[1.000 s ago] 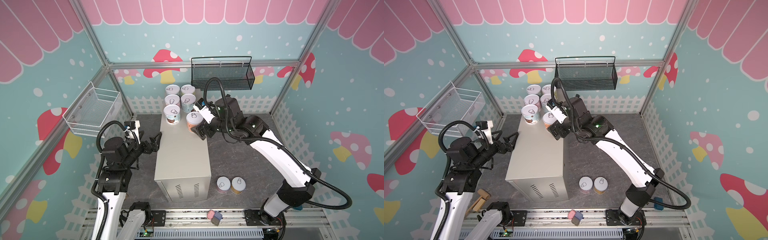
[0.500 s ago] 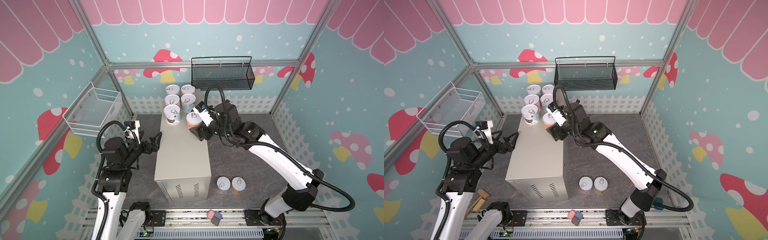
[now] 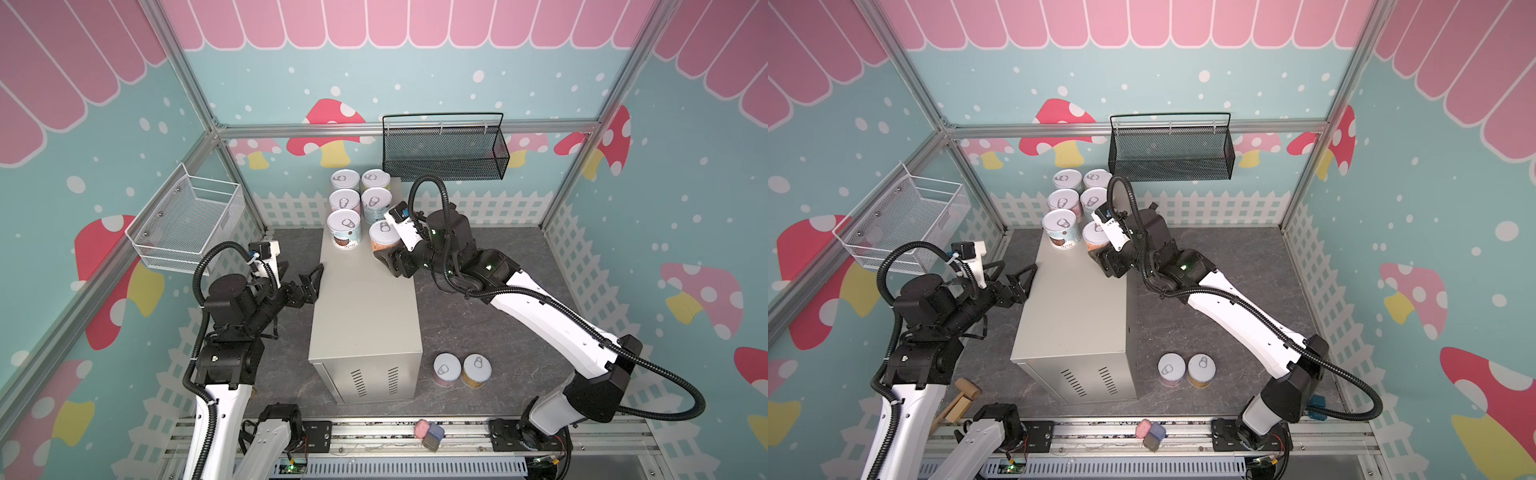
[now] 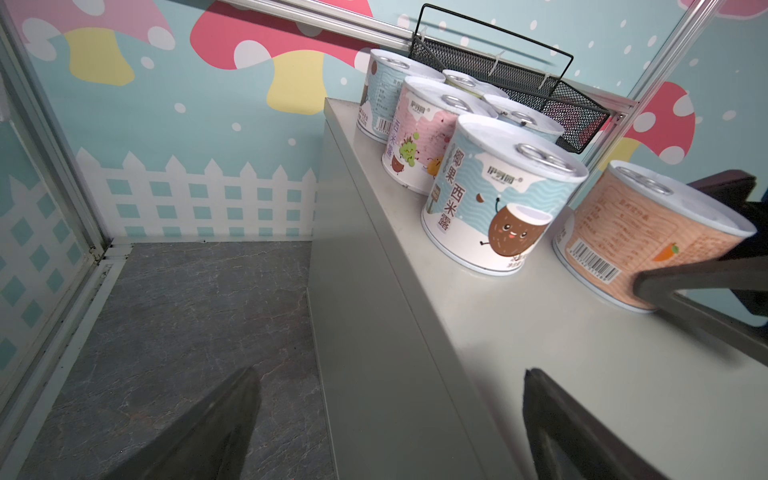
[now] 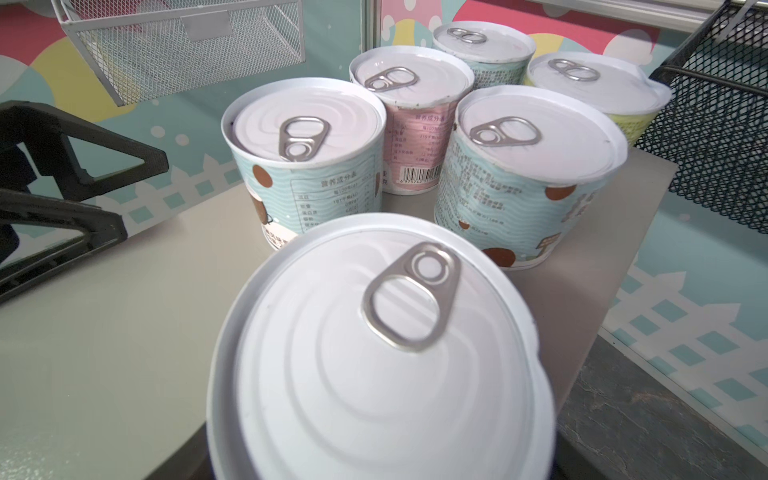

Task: Place and organize the canned foods onto the counter
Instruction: 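Set the orange-label can beside the grouped cans with the right gripper, then press the orange-label can against the group, then open the right gripper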

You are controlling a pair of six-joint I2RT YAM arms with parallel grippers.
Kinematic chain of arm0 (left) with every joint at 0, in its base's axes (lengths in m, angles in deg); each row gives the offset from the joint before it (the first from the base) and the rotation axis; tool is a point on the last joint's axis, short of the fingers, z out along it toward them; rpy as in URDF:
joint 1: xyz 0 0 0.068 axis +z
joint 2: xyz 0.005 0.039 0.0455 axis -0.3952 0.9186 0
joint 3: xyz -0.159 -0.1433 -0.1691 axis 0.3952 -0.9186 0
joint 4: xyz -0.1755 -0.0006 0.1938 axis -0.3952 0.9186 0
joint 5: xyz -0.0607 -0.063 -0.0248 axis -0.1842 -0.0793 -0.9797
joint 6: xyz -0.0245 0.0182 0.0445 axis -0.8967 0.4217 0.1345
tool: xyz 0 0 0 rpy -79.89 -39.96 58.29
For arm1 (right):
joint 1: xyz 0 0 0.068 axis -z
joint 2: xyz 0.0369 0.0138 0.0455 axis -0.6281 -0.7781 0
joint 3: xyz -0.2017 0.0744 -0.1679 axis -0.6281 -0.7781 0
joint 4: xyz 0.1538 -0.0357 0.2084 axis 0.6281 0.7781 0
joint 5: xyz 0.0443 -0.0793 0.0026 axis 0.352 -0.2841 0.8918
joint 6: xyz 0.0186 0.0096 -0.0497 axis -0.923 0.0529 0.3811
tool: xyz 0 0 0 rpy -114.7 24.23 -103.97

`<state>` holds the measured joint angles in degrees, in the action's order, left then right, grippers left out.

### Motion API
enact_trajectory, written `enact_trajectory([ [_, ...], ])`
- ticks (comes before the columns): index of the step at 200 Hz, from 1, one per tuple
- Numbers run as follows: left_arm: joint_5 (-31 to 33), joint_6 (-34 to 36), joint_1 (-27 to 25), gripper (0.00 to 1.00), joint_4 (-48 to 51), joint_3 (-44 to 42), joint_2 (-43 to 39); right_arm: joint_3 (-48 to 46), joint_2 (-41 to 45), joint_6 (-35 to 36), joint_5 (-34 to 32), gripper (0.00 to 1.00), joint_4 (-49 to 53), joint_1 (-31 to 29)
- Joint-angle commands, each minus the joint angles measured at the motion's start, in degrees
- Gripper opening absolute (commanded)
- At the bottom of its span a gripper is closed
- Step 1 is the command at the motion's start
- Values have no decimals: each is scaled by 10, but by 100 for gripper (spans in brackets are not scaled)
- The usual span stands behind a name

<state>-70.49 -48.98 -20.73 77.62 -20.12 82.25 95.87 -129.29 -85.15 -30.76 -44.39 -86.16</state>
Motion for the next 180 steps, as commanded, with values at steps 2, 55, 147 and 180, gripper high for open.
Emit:
enact_trajectory([
  [2, -6, 2, 1, 99, 1, -11, -1, -10, 4, -3, -11, 68, -35, 3],
  [55, -6, 2, 0, 100, 1, -11, 0, -9, -15, -9, -8, 66, -50, 8],
  [147, -6, 2, 0, 99, 1, -11, -1, 14, -50, -15, -4, 65, -53, 12],
  [180, -6, 3, 0, 99, 1, -11, -2, 18, -58, -19, -11, 65, -52, 12],
])
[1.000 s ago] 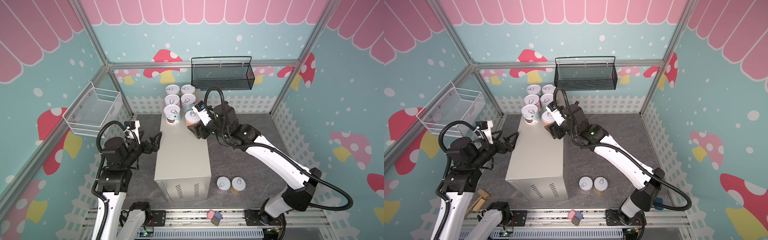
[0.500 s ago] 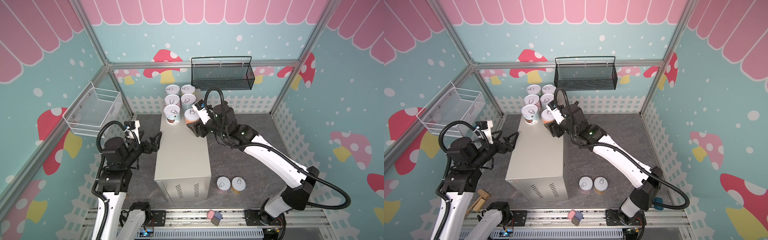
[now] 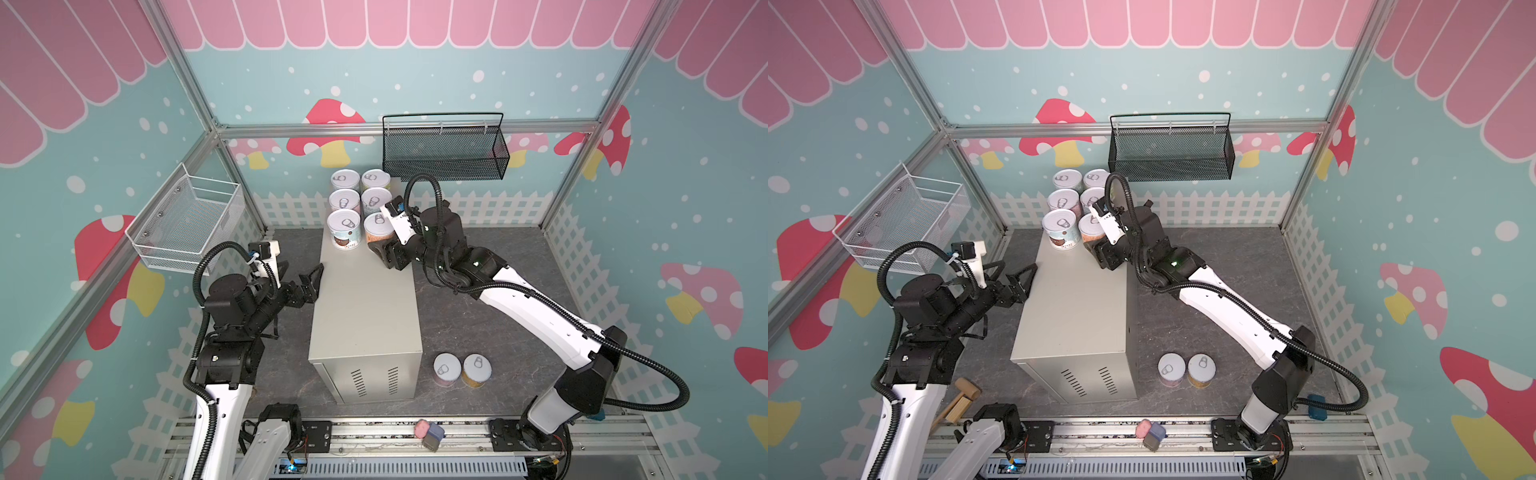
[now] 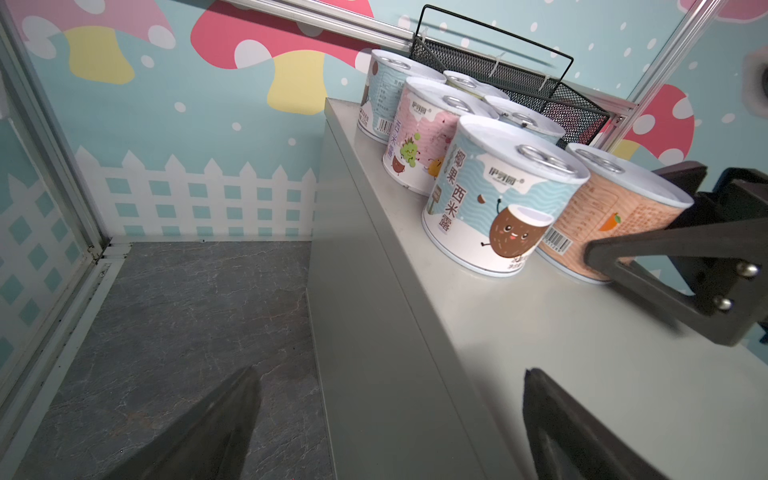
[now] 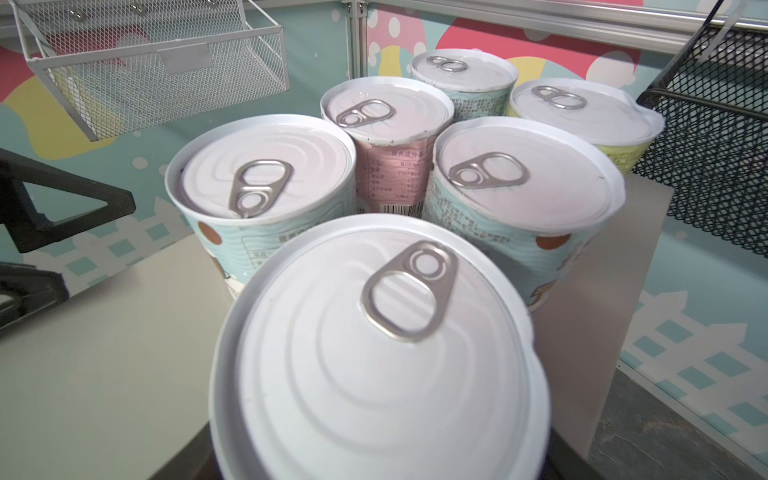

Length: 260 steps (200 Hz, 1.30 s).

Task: Place and organize the canned foods onto the counter
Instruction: 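Press the orange-label can against the group, then open the right gripper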

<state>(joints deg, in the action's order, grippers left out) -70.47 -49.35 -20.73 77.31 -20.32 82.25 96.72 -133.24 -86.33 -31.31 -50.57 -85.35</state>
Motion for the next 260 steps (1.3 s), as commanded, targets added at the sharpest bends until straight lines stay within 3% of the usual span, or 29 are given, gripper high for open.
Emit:
enact_trajectory([
  [1, -6, 6, 0, 99, 4, -9, -2, 10, -19, -8, -6, 65, 10, 4],
  [260, -7, 7, -1, 99, 4, -10, -3, 30, -42, -9, -6, 67, 22, 13],
])
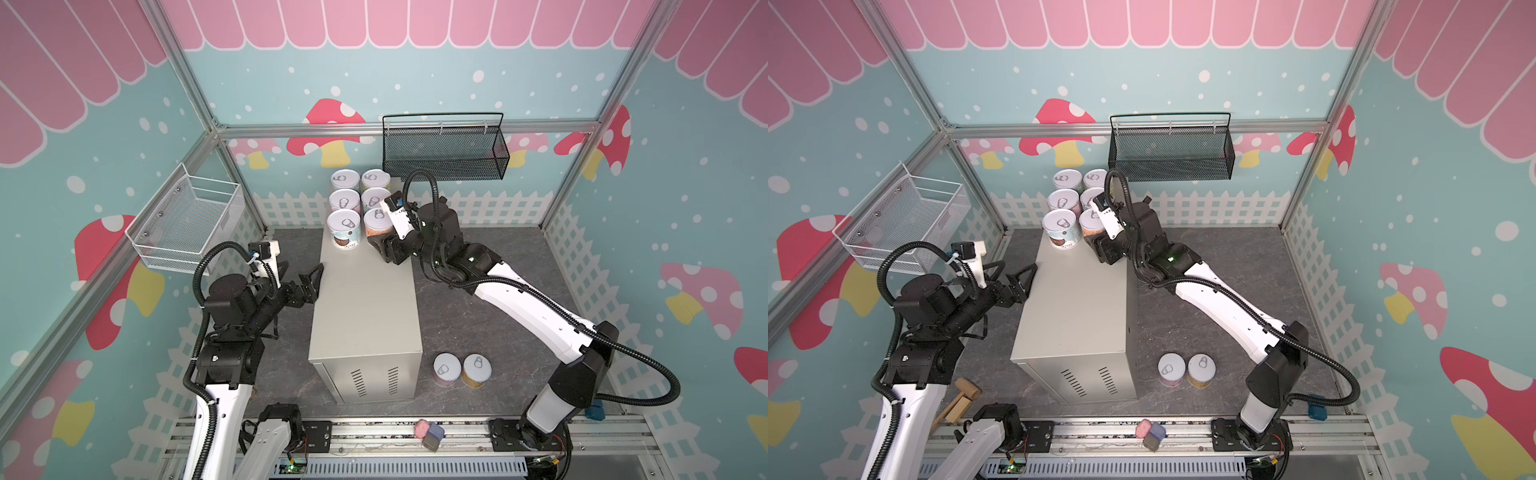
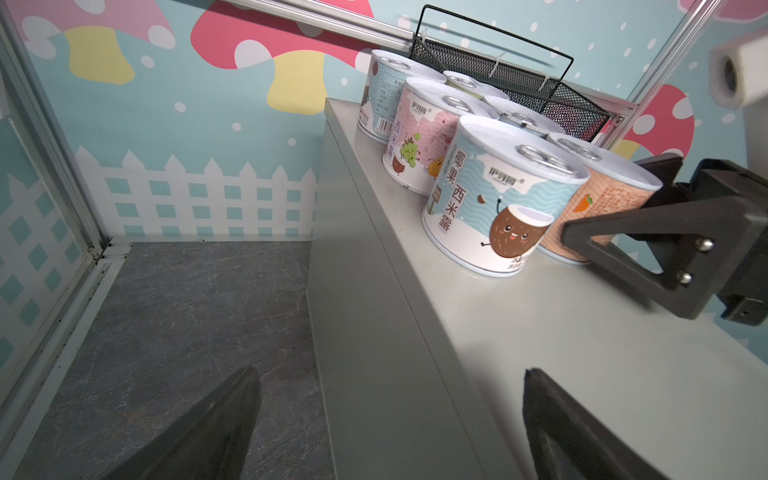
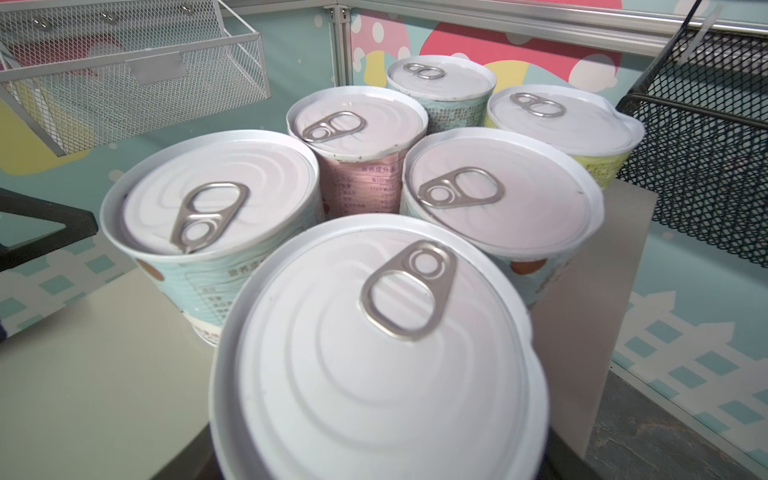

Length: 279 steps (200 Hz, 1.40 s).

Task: Place and organize the canned foods onto the counter
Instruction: 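Press the orange-label can against the group, then open the right gripper, then lower the right gripper to the pink-label floor can and grasp it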

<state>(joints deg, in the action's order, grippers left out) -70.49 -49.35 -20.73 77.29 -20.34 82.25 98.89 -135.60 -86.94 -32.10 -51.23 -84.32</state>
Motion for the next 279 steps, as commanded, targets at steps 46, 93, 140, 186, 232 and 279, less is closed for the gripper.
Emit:
enact_trajectory([
  [46, -6, 7, -2, 99, 4, -9, -2, 10, -20, -2, 4, 67, 29, 2],
  [93, -7, 7, -1, 100, 4, -7, 0, 6, -16, -3, 3, 70, 31, 2],
  [140, -6, 8, -1, 99, 4, -6, 0, 2, -2, -4, 4, 89, 35, 2],
  [186, -6, 9, -1, 99, 4, -8, -1, -68, 83, -31, 0, 98, 39, 2],
  [232, -9, 8, -2, 99, 4, -8, 4, -184, 222, -58, -60, 99, 73, 2],
  [279, 0, 14, -5, 99, 14, -5, -6, -258, 315, -132, -120, 99, 208, 3],
])
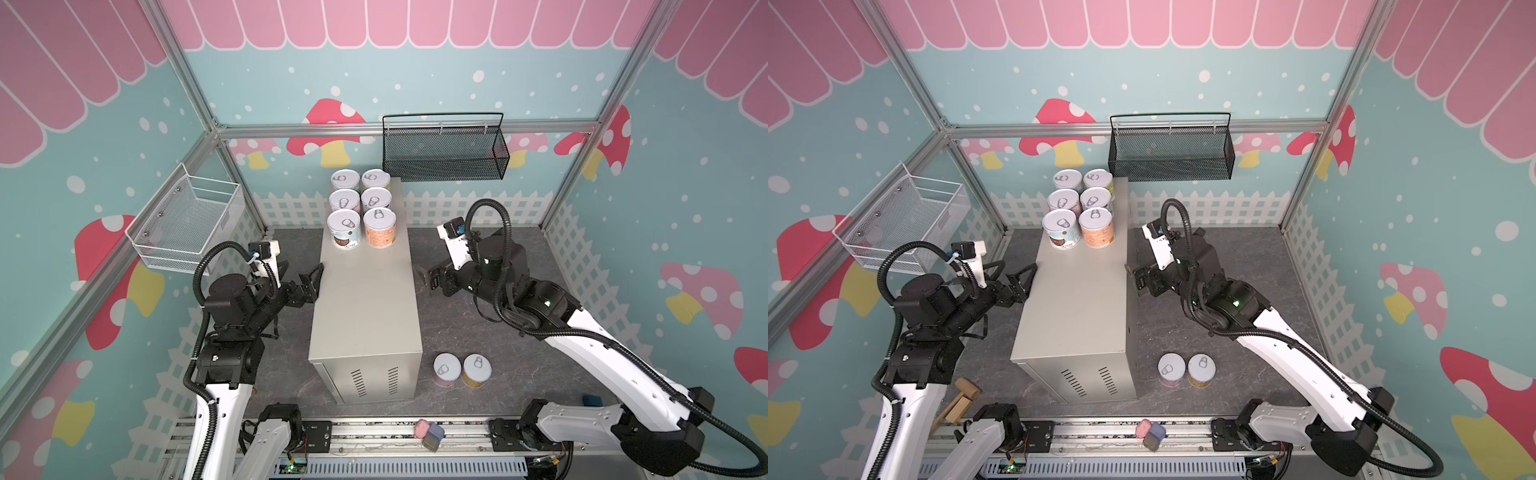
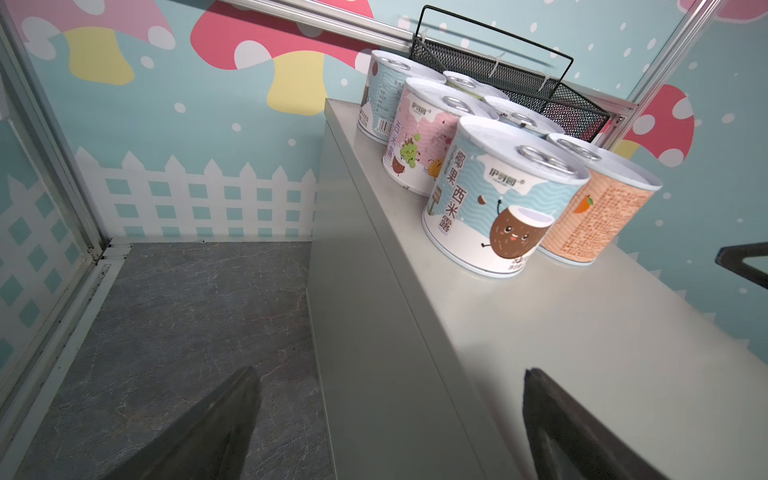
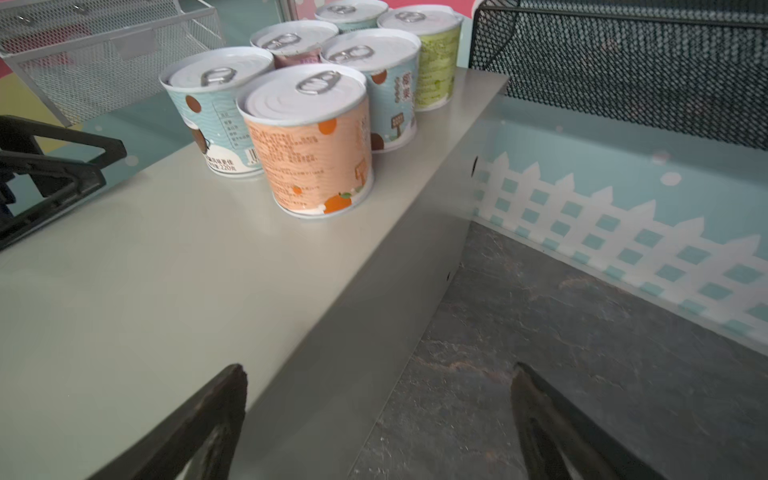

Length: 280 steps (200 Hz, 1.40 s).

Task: Place and organize the canned foods onto the counter
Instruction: 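Lower the right gripper to the pink-label floor can and grasp it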

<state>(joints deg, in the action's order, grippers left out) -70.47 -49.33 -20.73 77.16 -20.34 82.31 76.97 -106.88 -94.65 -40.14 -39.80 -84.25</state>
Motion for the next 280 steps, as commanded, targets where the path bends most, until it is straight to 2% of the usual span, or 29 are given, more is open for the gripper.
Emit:
enact_trajectory([
  [1, 0, 14, -5, 99, 16, -5, -7, -40, 29, -56, -40, 99, 96, 3],
  [51, 22, 20, -19, 99, 29, -1, -16, -186, 122, -147, -64, 99, 150, 3],
  [82, 22, 17, -20, 99, 27, -6, -17, -291, 129, -181, 6, 99, 117, 2],
  [127, 23, 16, -20, 99, 23, -16, -27, -424, 122, -190, 80, 99, 8, -7],
  [221, 22, 17, -20, 99, 20, -20, -29, -469, 68, -193, 109, 99, -45, -26],
  [280, 14, 18, -21, 99, 20, -15, -28, -485, 49, -213, 97, 94, -60, -49],
])
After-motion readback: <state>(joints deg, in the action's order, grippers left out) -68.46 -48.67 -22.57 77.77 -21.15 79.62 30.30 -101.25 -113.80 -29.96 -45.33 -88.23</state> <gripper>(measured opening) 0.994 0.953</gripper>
